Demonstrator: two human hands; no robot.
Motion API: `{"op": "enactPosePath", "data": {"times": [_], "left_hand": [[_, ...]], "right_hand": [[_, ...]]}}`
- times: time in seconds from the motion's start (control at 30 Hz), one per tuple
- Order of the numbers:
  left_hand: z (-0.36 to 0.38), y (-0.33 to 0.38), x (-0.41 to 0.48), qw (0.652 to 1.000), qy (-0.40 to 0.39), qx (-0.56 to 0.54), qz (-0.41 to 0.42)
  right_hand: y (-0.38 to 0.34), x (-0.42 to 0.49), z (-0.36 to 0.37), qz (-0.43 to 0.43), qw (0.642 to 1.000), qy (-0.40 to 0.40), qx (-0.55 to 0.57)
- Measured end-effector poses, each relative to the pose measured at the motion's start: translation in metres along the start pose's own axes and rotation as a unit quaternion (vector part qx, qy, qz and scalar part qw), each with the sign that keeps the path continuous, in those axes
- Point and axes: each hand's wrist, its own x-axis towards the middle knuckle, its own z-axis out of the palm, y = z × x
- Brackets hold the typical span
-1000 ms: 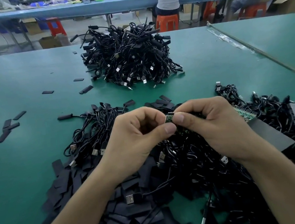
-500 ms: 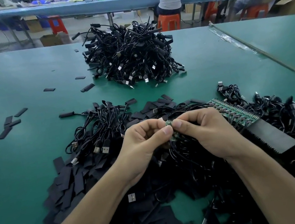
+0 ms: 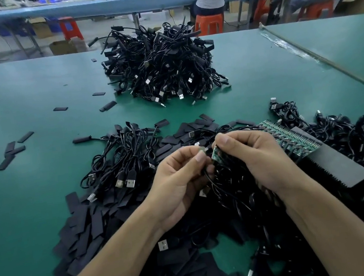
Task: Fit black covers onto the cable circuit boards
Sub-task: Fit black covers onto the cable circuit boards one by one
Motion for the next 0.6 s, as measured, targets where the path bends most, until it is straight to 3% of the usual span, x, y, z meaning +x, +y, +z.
{"op": "enactPosePath", "data": {"times": [0.07, 0.13, 0.23, 0.3, 0.37, 0.5, 0.6], "left_hand": [[-0.001, 0.002, 0.001, 0.999, 0.008, -0.038, 0.003], [-0.001, 0.005, 0.002, 0.997, 0.013, -0.073, 0.015], [0.0, 0.014, 0.003, 0.992, 0.03, -0.099, 0.072], [0.0, 0.025, 0.003, 0.986, 0.058, -0.103, 0.12], [-0.001, 0.04, 0.003, 0.976, 0.105, -0.091, 0.168], [-0.007, 0.071, -0.001, 0.928, 0.205, 0.002, 0.311], [-0.008, 0.084, -0.004, 0.89, 0.247, 0.116, 0.365]], "right_hand": [[-0.003, 0.0, -0.003, 0.006, 0.997, 0.076, -0.007], [-0.006, 0.001, -0.009, -0.02, 0.982, 0.167, -0.089], [-0.012, 0.0, -0.025, -0.088, 0.898, 0.266, -0.338], [-0.017, -0.004, -0.029, -0.074, 0.823, 0.289, -0.484], [-0.018, -0.006, -0.03, -0.043, 0.768, 0.285, -0.571], [-0.023, -0.009, -0.029, 0.022, 0.735, 0.278, -0.618], [-0.032, -0.013, -0.03, -0.002, 0.725, 0.274, -0.632]]}}
